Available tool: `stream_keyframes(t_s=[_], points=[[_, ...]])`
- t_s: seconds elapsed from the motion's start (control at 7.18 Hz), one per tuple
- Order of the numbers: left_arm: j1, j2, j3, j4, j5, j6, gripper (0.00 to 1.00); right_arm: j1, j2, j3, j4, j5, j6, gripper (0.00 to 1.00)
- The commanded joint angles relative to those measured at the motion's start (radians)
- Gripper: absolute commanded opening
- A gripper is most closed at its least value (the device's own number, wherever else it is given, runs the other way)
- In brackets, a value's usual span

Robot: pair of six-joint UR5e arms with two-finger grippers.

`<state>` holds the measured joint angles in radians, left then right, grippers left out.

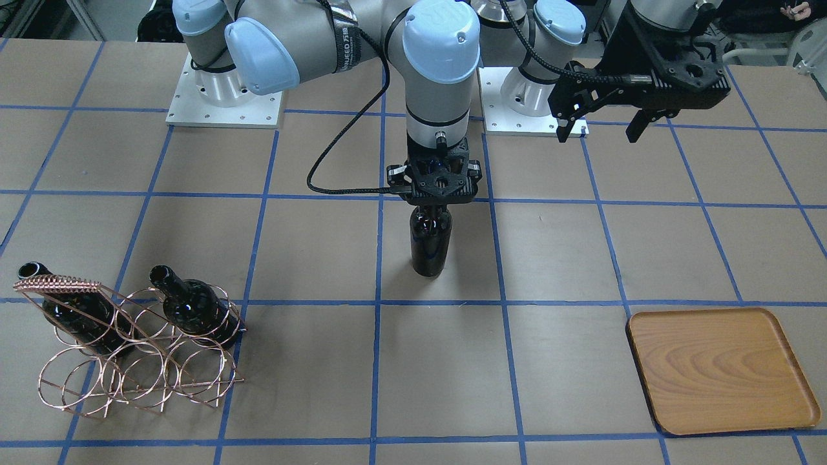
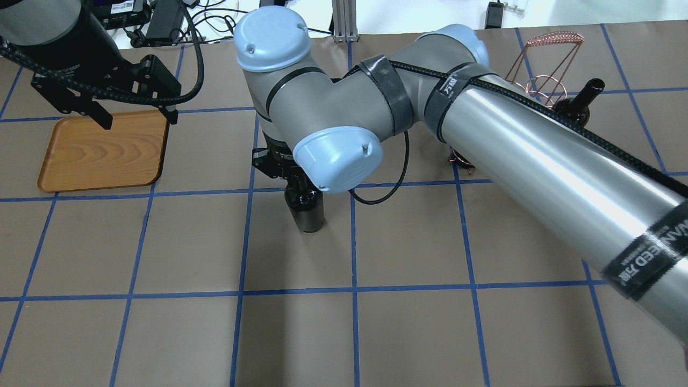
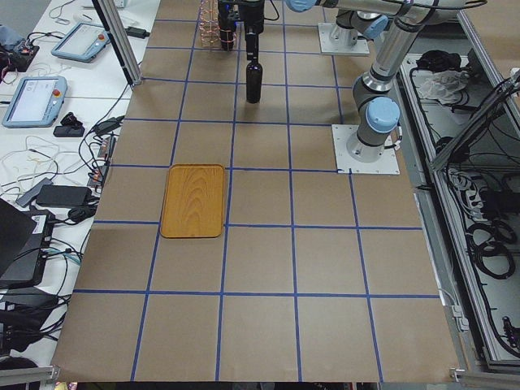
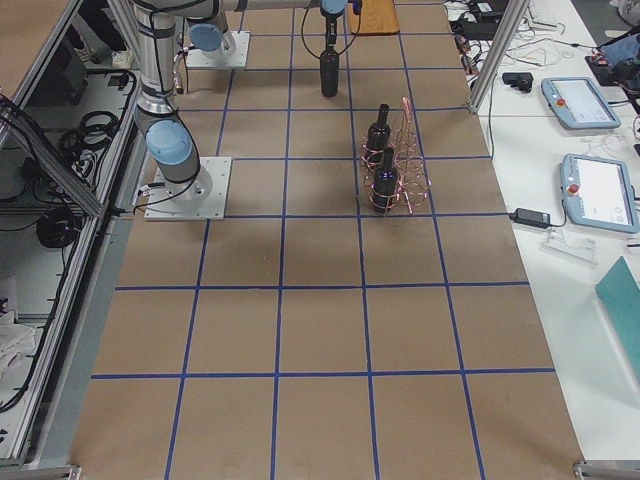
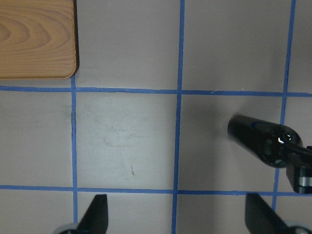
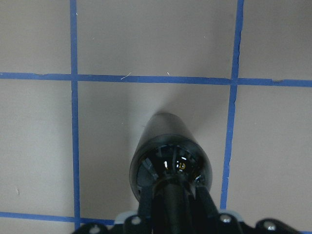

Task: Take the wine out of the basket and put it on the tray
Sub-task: 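Carry the bottle toward the table center and stand it upright, then open and withdraw the right gripper while the left arm reaches toward the bottle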

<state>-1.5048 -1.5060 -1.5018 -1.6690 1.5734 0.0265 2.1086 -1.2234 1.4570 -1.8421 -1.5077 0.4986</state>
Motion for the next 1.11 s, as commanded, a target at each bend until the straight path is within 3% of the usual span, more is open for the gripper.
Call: stream_keyframes(t_s=[0.0, 0.42, 0.56, 0.84, 0.97], points=[[0.000, 0.006, 0.000, 0.000, -0.007, 0.004, 1.00, -0.005, -0.024, -0.010, -0.023, -0.009, -0.002, 1.00], [0.002, 0.013, 0.000, -0.032, -0.078, -0.003, 1.00, -0.079, -0.119, -0.014, -0.010, -0.041, -0.029, 1.00], [-0.003, 0.010, 0.000, -0.032, -0.084, -0.008, 1.00, -0.128, -0.160, -0.014, 0.041, -0.105, -0.117, 1.00], [-0.029, -0.014, -0.012, -0.035, -0.124, -0.075, 1.00, -0.275, -0.200, -0.012, 0.052, -0.114, -0.147, 1.00], [-0.102, -0.023, -0.026, -0.011, -0.115, -0.124, 1.00, -0.353, -0.215, -0.010, 0.056, -0.114, -0.150, 1.00]])
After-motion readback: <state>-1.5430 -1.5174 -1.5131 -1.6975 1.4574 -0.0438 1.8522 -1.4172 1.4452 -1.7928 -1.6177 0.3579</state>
